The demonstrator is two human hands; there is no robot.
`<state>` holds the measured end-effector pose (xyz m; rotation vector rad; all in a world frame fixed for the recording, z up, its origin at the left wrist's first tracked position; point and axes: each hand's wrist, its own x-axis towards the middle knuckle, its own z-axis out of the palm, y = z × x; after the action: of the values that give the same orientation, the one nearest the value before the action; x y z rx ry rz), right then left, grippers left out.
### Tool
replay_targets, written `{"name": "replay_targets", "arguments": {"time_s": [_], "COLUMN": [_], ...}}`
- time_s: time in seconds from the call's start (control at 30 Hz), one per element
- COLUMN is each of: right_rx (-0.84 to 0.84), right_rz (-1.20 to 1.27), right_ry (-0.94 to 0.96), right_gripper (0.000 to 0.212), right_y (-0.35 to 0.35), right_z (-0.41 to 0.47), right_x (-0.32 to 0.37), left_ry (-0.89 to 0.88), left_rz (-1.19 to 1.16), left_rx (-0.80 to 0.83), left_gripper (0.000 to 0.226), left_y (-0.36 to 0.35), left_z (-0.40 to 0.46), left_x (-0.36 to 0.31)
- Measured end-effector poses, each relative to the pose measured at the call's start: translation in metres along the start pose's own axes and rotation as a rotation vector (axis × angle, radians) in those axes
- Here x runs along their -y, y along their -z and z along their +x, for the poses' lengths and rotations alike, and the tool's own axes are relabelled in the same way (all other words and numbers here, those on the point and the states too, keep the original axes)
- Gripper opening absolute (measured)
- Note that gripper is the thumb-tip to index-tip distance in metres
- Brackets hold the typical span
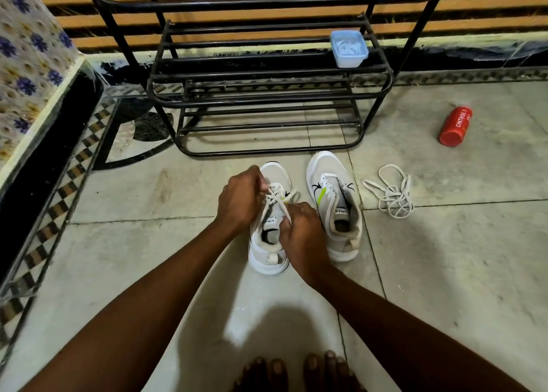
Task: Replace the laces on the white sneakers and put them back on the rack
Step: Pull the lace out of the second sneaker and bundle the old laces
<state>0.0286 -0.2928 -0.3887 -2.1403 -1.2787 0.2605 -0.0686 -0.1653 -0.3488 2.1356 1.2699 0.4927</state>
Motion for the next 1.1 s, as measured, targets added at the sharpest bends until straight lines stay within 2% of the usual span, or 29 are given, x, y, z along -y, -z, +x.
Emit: {"name": "replay_targets", "arguments": {"time_s": [0.07, 0.13, 0.17, 0.2, 0.23, 0.27, 0.33, 0.4, 0.47, 0.53, 0.63, 0.7, 0.77, 0.83, 0.9, 0.93, 1.0, 1.03, 1.1], "right_rx": [0.000, 0.000, -0.001, 0.001, 0.001, 0.001, 0.012, 0.020, 0.025, 0.023, 0.008, -0.008, -0.011, -0.009, -0.025, -0.034, -0.038, -0.035, -0.019], "right_rz": [0.000, -0.018, -0.023, -0.022, -0.021, -0.020, -0.019, -0.022, -0.032, -0.034, -0.029, -0.016, -0.018, -0.016, 0.024, 0.043, 0.062, 0.060, 0.056], "right_ry": [0.003, 0.023, 0.030, 0.035, 0.036, 0.032, 0.016, 0.014, 0.016, 0.016, 0.018, 0.018, 0.024, 0.020, -0.009, -0.021, -0.016, -0.003, 0.022], "right_gripper": [0.044, 0.048, 0.049, 0.049, 0.048, 0.046, 0.042, 0.040, 0.038, 0.037, 0.037, 0.038, 0.037, 0.037, 0.034, 0.031, 0.029, 0.030, 0.034], "right_y": [0.000, 0.002, 0.003, 0.004, 0.004, 0.005, 0.006, 0.005, 0.004, 0.002, 0.002, 0.002, 0.002, 0.003, 0.002, 0.002, 0.002, 0.002, 0.002], "right_z": [-0.002, -0.002, -0.002, -0.002, -0.003, -0.002, 0.000, 0.001, 0.002, 0.001, 0.000, -0.001, -0.002, -0.002, 0.000, 0.000, 0.000, 0.001, 0.004], "right_x": [0.000, 0.001, 0.002, 0.002, 0.002, 0.002, 0.002, 0.001, 0.001, 0.000, -0.001, -0.001, 0.000, -0.001, -0.004, -0.005, -0.006, -0.006, -0.005], "left_ry": [0.268, 0.653, 0.769, 0.798, 0.761, 0.650, 0.300, -0.097, -0.387, -0.516, -0.585, -0.397, -0.039, 0.354, 0.649, 0.710, 0.694, 0.685, 0.672], "left_rz": [-0.502, -1.041, -1.263, -1.390, -1.384, -1.266, -0.864, -0.401, 0.002, 0.167, 0.112, -0.082, -0.396, -0.817, -1.298, -1.449, -1.489, -1.380, -1.019], "left_rx": [-0.197, -0.360, -0.387, -0.388, -0.357, -0.301, -0.117, 0.092, 0.236, 0.292, 0.209, -0.005, -0.246, -0.423, -0.490, -0.468, -0.362, -0.308, -0.209], "left_gripper": [0.030, 0.025, 0.027, 0.027, 0.026, 0.027, 0.026, 0.005, 0.023, 0.022, 0.012, 0.013, 0.016, 0.025, 0.029, 0.031, 0.032, 0.030, 0.019], "left_y": [0.008, 0.020, 0.027, 0.031, 0.034, 0.035, 0.032, 0.029, 0.024, 0.025, 0.032, 0.037, 0.039, 0.044, 0.058, 0.064, 0.068, 0.065, 0.051], "left_z": [0.005, 0.018, 0.023, 0.027, 0.029, 0.029, 0.019, 0.012, 0.013, 0.019, 0.024, 0.025, 0.025, 0.029, 0.030, 0.028, 0.023, 0.019, 0.010], "left_x": [-0.003, -0.007, -0.008, -0.006, -0.001, 0.003, 0.010, 0.018, 0.029, 0.034, 0.040, 0.047, 0.055, 0.062, 0.070, 0.075, 0.082, 0.080, 0.077]}}
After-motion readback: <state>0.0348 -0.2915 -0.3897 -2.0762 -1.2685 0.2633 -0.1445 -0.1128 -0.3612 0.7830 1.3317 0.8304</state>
